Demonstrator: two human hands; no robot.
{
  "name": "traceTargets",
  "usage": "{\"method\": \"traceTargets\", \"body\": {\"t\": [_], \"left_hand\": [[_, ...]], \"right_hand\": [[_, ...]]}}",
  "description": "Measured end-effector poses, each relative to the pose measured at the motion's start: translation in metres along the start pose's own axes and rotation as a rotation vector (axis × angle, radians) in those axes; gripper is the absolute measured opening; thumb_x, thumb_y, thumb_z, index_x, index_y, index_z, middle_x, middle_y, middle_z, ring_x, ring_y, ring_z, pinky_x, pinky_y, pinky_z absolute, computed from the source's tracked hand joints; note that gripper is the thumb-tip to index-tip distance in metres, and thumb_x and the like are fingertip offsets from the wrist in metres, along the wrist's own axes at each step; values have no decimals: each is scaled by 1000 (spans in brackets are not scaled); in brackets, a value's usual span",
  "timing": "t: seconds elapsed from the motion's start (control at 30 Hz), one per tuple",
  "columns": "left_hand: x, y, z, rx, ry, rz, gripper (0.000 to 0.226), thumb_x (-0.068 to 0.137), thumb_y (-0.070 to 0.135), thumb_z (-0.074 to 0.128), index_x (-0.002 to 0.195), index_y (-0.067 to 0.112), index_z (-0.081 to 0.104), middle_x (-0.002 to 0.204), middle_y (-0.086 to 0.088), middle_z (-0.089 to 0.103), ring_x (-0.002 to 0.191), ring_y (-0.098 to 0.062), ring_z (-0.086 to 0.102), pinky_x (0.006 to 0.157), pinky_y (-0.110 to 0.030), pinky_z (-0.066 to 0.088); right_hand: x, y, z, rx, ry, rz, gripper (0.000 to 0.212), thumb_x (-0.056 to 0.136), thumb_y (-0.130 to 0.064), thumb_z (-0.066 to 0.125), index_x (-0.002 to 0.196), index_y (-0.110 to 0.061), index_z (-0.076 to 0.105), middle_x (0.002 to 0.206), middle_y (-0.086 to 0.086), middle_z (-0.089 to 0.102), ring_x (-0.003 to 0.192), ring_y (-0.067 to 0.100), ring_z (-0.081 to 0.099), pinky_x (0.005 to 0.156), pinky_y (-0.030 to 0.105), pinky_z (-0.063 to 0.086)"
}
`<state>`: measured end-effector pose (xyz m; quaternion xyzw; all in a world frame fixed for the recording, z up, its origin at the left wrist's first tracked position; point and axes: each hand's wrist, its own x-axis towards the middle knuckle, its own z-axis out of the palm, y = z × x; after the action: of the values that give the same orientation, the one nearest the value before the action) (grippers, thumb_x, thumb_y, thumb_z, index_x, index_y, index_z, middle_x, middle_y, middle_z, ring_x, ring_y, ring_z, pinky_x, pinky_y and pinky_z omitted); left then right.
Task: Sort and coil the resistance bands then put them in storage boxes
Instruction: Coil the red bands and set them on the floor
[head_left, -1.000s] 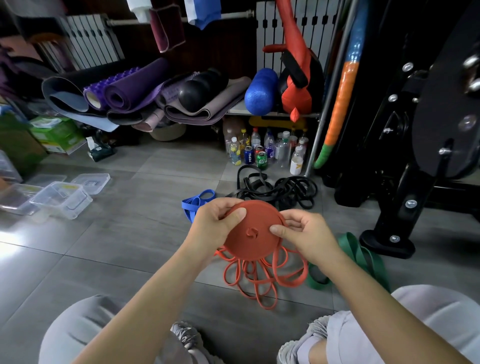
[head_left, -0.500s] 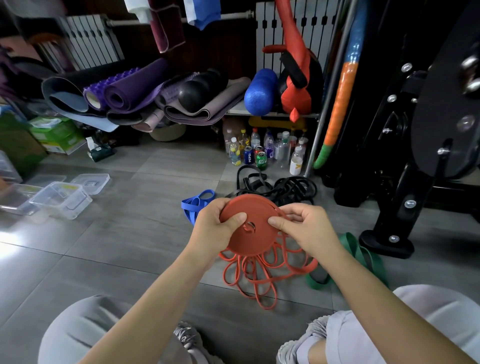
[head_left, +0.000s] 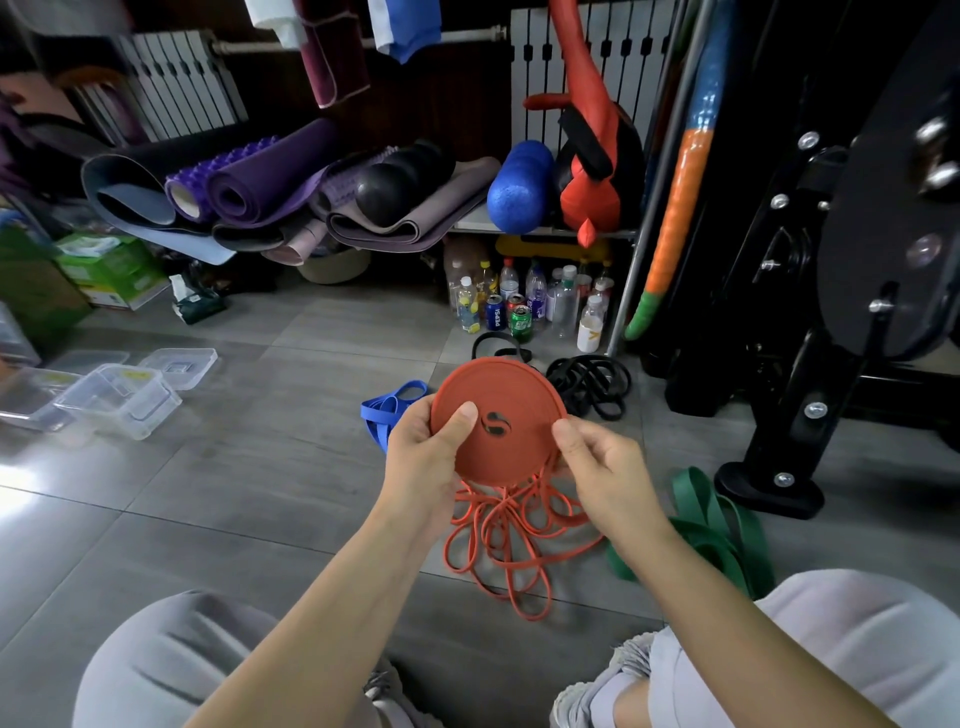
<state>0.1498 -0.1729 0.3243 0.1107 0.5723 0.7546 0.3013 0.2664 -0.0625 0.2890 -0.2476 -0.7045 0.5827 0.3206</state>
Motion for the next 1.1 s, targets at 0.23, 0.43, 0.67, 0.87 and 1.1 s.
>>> {"method": "traceTargets", "body": {"t": [0.23, 0.43, 0.67, 0.87, 1.1], "left_hand": [[-1, 3, -1, -15, -17, 10, 14, 91, 10, 58, 104, 6, 59, 104, -14, 68, 87, -25, 70, 59, -33, 56], [-1, 3, -2, -2, 7, 27, 15, 91, 10, 58, 105, 5, 59, 109, -17, 67, 93, -26, 68, 69, -41, 58], [-4, -2, 7, -51, 58, 4, 26, 92, 9, 56, 116, -1, 54, 112, -19, 65, 101, -33, 64, 83, -49, 54], [-6, -6, -4, -7, -66, -28, 40, 85, 19, 62, 119, -1, 54, 112, -18, 66, 101, -31, 66, 79, -47, 56], [11, 20, -22, 301, -180, 36, 18, 92, 21, 56, 99, 11, 69, 87, -4, 73, 80, -16, 69, 62, -29, 55]], "right_hand": [[1, -8, 3, 32, 117, -17, 35, 97, -23, 50, 88, -52, 67, 97, -18, 71, 97, 9, 66, 91, 39, 52], [2, -9, 5, 49, 140, 25, 25, 93, -21, 58, 88, -44, 67, 92, -12, 73, 94, 10, 68, 91, 42, 53], [1, -10, 13, 266, 160, 90, 22, 88, -15, 63, 100, -32, 71, 102, -6, 73, 100, 14, 68, 89, 38, 55], [2, -12, 7, 360, 162, 154, 22, 84, -5, 66, 99, -20, 70, 84, -8, 75, 85, 8, 70, 75, 22, 57], [8, -12, -4, 338, 94, 149, 22, 84, -3, 65, 92, -23, 68, 82, -7, 75, 82, 9, 71, 70, 19, 57]]}}
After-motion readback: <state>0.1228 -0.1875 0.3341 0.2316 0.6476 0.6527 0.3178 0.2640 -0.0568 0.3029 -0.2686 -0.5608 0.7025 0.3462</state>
